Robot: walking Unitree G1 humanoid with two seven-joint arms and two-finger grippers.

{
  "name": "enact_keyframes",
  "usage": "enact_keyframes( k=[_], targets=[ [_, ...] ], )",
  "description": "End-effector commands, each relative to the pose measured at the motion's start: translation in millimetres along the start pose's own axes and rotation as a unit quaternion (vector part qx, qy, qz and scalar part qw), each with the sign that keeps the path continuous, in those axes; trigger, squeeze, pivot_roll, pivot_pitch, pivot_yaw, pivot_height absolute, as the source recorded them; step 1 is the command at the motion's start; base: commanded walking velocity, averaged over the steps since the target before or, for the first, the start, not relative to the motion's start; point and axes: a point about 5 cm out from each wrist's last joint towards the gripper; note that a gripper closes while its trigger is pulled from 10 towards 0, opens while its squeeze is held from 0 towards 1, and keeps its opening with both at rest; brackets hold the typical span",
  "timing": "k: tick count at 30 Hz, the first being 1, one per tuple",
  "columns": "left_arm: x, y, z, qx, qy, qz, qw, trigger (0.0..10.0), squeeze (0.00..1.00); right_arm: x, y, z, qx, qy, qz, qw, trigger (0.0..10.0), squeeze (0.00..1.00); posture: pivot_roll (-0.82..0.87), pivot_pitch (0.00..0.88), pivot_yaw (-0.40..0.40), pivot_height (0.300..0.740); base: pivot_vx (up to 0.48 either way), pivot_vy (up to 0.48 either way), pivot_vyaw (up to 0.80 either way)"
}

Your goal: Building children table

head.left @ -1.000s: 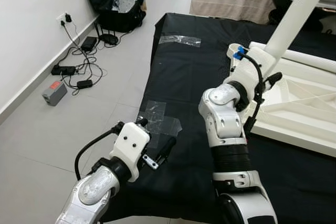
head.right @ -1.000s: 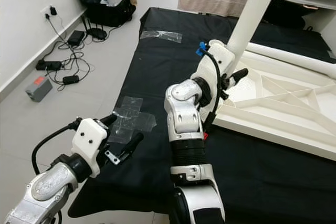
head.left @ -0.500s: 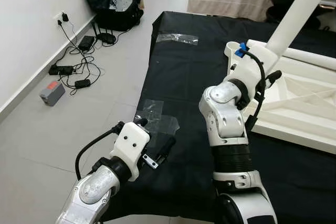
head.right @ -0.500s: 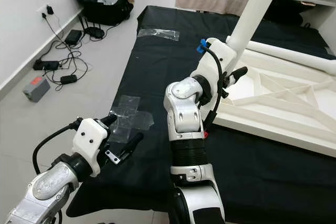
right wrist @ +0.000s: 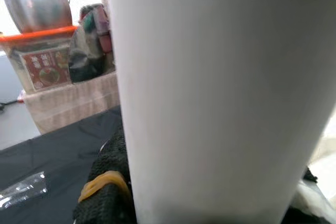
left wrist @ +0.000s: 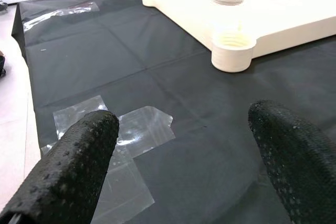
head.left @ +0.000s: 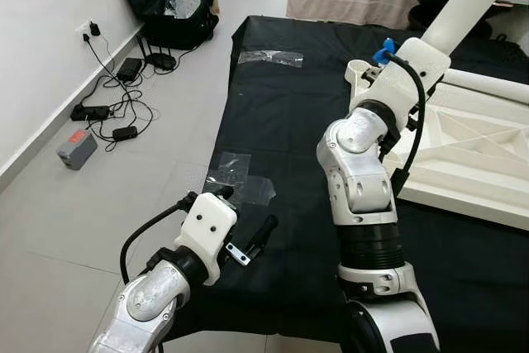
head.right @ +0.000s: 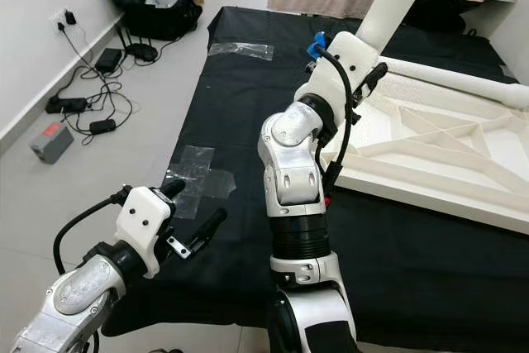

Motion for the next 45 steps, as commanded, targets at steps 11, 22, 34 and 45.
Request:
enact_keyframes(
  k=[11, 22, 34, 45],
  targets=[
    [-4.3, 6.9, -9, -0.03, 0.014, 0.0, 0.999, 10.0, 0.0, -17.0, -16.0, -29, -0.18, 0.079, 0.189, 0.962, 10.0, 0.0, 0.08, 0.148, -0.072, 0.74, 0.0, 0.0, 0.0],
    [-24.9, 19.6, -15, -0.043, 0.034, 0.01, 0.998, 10.0, 1.0, -17.5, -31.2, -46, -0.296, 0.136, 0.294, 0.898, 10.0, 0.0, 0.08, 0.151, -0.067, 0.74, 0.0, 0.0, 0.0],
    [-46.2, 34.0, -26, -0.068, 0.059, 0.019, 0.996, 10.0, 0.0, -20.5, -50.9, -38, -0.341, 0.177, 0.38, 0.842, 10.0, 0.0, 0.08, 0.15, -0.065, 0.74, 0.0, 0.0, 0.0],
    [-38.2, 42.4, -20, -0.037, 0.026, -0.029, 0.999, 10.0, 0.0, -24.1, -68.6, -34, -0.362, 0.185, 0.436, 0.803, 10.0, 0.0, 0.08, 0.152, -0.066, 0.74, 0.0, 0.0, 0.0]
  ],
)
Point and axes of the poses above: a point about 5 cm out from each wrist's last joint towards the gripper, its own y axis pointing out of the wrist towards the gripper, its own z axis along the axis of the wrist's last joint, x = y × z, and after that the axes turned 14 degrees about y, right-handed
